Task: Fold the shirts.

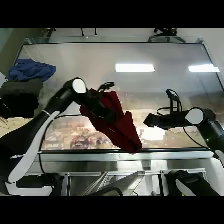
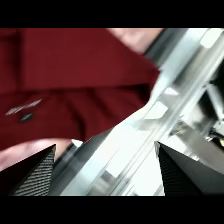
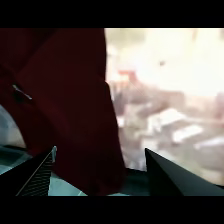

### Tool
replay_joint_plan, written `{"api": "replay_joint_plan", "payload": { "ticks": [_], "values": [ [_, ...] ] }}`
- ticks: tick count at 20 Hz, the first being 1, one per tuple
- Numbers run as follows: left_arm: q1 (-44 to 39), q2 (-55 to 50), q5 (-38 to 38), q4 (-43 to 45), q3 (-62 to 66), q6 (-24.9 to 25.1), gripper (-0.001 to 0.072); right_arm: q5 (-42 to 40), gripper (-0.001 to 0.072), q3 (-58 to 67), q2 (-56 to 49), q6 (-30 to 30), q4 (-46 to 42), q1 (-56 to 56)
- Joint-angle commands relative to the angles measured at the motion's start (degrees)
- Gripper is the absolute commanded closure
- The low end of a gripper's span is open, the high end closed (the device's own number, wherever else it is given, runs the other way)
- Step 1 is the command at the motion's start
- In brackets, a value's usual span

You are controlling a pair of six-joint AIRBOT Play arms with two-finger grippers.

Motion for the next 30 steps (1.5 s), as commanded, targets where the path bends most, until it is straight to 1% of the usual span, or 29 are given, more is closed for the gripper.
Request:
{"api": "replay_joint_plan", "payload": {
  "ticks": [1,2,4,6,8,11,13,16,17,18,19,20,21,22,23,26,29,30],
  "values": [
    [9.75,6.62,0.37,6.14,-10.75,-0.66,0.0010,6.10,0.0092,-0.24,-2.43,0.04,-3.52,-5.86],
    [12.55,8.33,2.82,5.99,-15.19,-0.61,0.0011,6.62,0.0093,-0.81,-3.56,-2.34,-2.67,-7.37],
    [16.72,9.77,7.54,5.86,-22.86,0.94,0.0010,6.84,0.0093,-3.19,-6.21,-7.21,2.25,-7.87],
    [18.69,9.38,12.48,1.88,-27.78,5.38,0.0010,6.36,0.0093,-7.32,-9.31,-13.11,10.27,-7.02],
    [19.52,8.11,18.08,-3.78,-30.42,8.48,0.0010,4.15,0.0092,-10.38,-12.02,-16.81,15.37,-5.62],
    [18.84,3.78,21.29,-4.63,-30.03,8.92,0.0010,0.44,0.0092,-11.08,-15.45,-21.03,18.75,-3.02],
    [16.61,0.61,23.41,-5.01,-27.43,8.94,0.0011,-1.86,0.0093,-11.08,-17.44,-22.91,21.59,-1.57],
    [13.29,-3.61,23.91,-5.88,-21.88,8.92,0.0012,-2.12,0.0096,-11.08,-20.61,-26.38,26.21,0.17],
    [12.33,-5.22,23.52,-5.86,-19.78,8.87,0.0085,-2.45,0.0131,-11.08,-21.40,-27.69,27.78,0.57],
    [11.63,-6.80,22.91,-5.86,-17.99,8.59,0.0131,-2.64,0.0153,-11.08,-21.97,-29.38,29.70,0.87],
    [11.19,-8.26,21.90,-5.86,-16.57,7.98,0.0137,-2.64,0.0163,-11.06,-22.12,-30.49,31.56,0.85],
    [10.80,-9.53,20.28,-5.86,-15.32,7.54,0.0442,-2.62,0.0298,-10.99,-22.03,-32.30,33.64,0.85],
    [10.84,-10.32,18.69,-5.88,-14.43,7.61,0.0692,-2.56,0.0506,-10.73,-21.92,-34.29,35.19,0.85],
    [10.84,-10.54,17.51,-5.88,-13.70,7.08,0.0697,-2.29,0.0630,-10.21,-21.62,-35.78,36.44,0.85],
    [10.97,-10.38,16.13,-5.86,-12.68,6.36,0.0697,-1.95,0.0689,-9.40,-21.03,-36.20,37.11,0.85],
    [12.28,-5.55,10.60,-5.92,-7.85,6.03,0.0698,-0.22,0.0693,-3.41,-16.85,-36.44,37.31,0.55],
    [12.26,6.03,4.83,-5.97,0.04,4.50,0.0698,1.09,0.0693,8.81,-10.34,-36.52,37.68,-1.03],
    [11.89,11.10,4.39,-6.10,3.65,3.48,0.0698,1.07,0.0693,14.10,-8.28,-37.24,37.51,-1.88]
  ]
}}
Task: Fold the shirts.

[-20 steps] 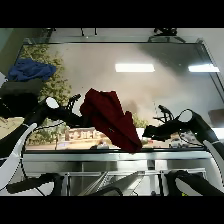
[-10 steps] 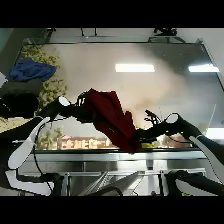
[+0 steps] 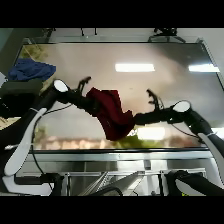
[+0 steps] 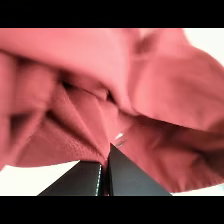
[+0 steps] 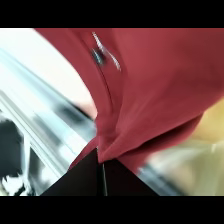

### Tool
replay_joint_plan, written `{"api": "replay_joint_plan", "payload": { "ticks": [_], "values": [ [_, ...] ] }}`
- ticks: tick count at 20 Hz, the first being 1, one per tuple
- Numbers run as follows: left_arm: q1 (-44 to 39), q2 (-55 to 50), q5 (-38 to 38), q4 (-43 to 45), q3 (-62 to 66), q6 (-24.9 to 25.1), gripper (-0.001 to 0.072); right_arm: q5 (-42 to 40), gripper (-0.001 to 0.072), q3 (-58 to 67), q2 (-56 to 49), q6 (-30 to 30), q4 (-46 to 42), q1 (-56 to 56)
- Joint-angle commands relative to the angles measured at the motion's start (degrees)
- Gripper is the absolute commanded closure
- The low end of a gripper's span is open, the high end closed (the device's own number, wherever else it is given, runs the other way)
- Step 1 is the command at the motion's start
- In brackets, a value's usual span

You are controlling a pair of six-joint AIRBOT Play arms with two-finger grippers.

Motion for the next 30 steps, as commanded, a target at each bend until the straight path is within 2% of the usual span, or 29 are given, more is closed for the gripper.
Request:
{"api": "replay_joint_plan", "payload": {
  "ticks": [1,5,7,9,12,17,23,24,25,27,29,30],
  "values": [
    [-0.74,14.64,-4.26,-0.33,11.04,-2.80,0.0698,0.83,0.0693,16.57,6.91,-2.51,0.66,-2.23],
    [-2.03,31.34,0.42,0.72,29.92,-5.64,0.0698,0.92,0.0693,44.96,9.92,-3.04,-3.28,-3.65],
    [-2.03,36.11,0.26,6.49,37.33,-9.33,0.0698,0.81,0.0693,55.10,9.73,-3.04,-3.76,-3.67],
    [-2.03,39.15,-0.96,13.81,40.02,-13.16,0.0697,0.37,0.0693,61.16,9.18,-3.04,-4.57,-3.72],
    [-2.03,39.67,-0.79,18.38,36.81,-13.20,0.0697,-0.63,0.0693,62.20,6.27,-3.04,-4.52,-3.80],
    [-1.62,28.65,0.28,24.92,25.09,-12.96,0.0697,4.57,0.0693,62.07,-13.27,-3.04,-1.70,-2.49],
    [9.35,6.97,10.01,25.24,13.55,-10.47,0.0697,-1.99,0.0690,62.12,-44.17,-3.89,-1.22,1.46],
    [11.06,3.80,10.64,25.27,12.98,-10.03,0.0697,-3.72,0.0658,62.12,-47.76,-3.87,-0.94,1.49],
    [12.55,0.81,10.78,25.29,12.85,-9.86,0.0697,-5.11,0.0571,62.12,-50.10,-3.76,-0.90,1.40],
    [14.97,-4.68,10.97,25.24,12.85,-8.63,0.0697,-6.12,0.0452,62.12,-52.09,-3.67,-1.38,0.31],
    [16.17,-8.70,11.89,25.18,12.90,-7.52,0.0697,-4.24,0.0451,62.12,-51.10,-1.20,-3.96,-1.90],
    [16.15,-10.43,12.83,25.24,12.96,-7.52,0.0695,-1.97,0.0416,62.12,-49.96,0.83,-5.73,-3.48]
  ]
}}
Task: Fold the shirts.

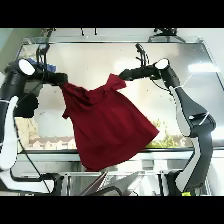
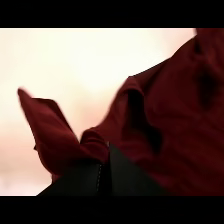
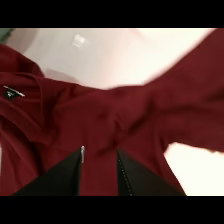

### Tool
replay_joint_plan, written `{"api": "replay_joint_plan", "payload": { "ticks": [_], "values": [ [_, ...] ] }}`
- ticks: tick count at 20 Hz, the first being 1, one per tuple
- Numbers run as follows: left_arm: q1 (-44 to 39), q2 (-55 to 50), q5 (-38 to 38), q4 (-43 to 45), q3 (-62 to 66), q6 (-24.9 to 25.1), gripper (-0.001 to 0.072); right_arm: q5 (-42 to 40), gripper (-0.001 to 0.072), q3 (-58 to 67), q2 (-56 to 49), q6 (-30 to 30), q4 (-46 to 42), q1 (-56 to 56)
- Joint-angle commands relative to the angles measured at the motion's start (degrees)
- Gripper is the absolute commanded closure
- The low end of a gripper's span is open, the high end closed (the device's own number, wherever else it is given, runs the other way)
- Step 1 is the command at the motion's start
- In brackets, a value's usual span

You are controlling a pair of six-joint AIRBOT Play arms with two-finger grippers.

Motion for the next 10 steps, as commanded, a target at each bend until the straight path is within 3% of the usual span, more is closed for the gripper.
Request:
{"api": "replay_joint_plan", "payload": {
  "ticks": [1,2,3,7,10],
  "values": [
    [1.97,-7.43,2.99,0.04,-0.13,1.92,0.0692,5.22,0.0348,0.04,0.42,6.29,-5.49,-4.42],
    [1.97,-8.59,2.89,0.15,1.03,3.17,0.0421,8.85,0.0341,0.02,1.81,9.01,-8.04,-6.34],
    [1.95,-9.53,2.84,0.11,2.58,3.15,0.0018,12.87,0.0345,0.02,3.30,11.47,-11.17,-8.37],
    [2.12,-12.44,-1.75,0.66,11.76,3.39,0.0009,27.41,0.0346,-1.51,7.93,18.12,-24.00,-13.75],
    [3.65,-14.40,-5.07,0.61,15.15,3.37,0.0009,29.68,0.0346,-11.72,12.94,20.06,-29.03,-15.26]
  ]
}}
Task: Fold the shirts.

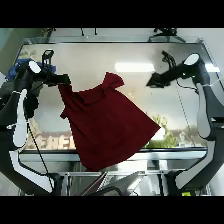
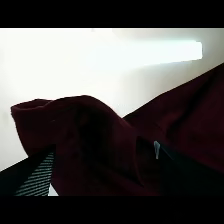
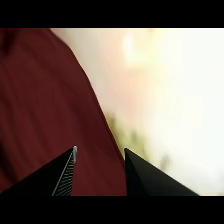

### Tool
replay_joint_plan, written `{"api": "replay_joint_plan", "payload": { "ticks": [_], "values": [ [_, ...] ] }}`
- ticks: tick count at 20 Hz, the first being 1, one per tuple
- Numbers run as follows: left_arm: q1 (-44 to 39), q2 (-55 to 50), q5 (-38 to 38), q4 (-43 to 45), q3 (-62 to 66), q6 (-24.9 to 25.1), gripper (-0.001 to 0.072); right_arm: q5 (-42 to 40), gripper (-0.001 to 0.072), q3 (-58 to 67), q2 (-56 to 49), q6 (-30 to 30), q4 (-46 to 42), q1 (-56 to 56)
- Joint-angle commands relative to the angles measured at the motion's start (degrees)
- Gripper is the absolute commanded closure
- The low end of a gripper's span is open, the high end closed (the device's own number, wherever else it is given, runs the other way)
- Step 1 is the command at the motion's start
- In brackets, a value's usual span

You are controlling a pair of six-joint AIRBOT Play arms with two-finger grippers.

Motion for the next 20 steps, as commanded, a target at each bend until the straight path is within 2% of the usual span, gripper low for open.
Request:
{"api": "replay_joint_plan", "payload": {
  "ticks": [1,4,11,14,16,20],
  "values": [
    [1.95,-2.25,-3.89,0.11,3.63,0.31,0.0009,5.99,0.0347,-10.73,5.75,3.76,-8.90,-2.38],
    [5.09,-2.75,-5.95,-0.20,3.63,0.28,0.0009,5.49,0.0346,-24.92,12.96,3.61,-11.50,-3.98],
    [6.03,-2.86,-3.04,-0.66,0.31,0.46,0.0010,-6.12,0.0346,-55.87,33.75,4.76,-11.23,-10.78],
    [4.59,-2.86,-2.12,-0.61,-2.23,1.20,0.0010,-11.56,0.0346,-63.76,35.82,4.76,-5.18,-11.61],
    [4.20,-2.84,-2.14,-0.61,-2.12,1.20,0.0010,-14.84,0.0346,-67.25,35.12,2.67,-0.04,-11.47],
    [4.04,-2.86,-3.21,-0.66,-2.14,1.16,0.0010,-19.96,0.0347,-70.20,33.40,2.08,1.51,-10.25]
  ]
}}
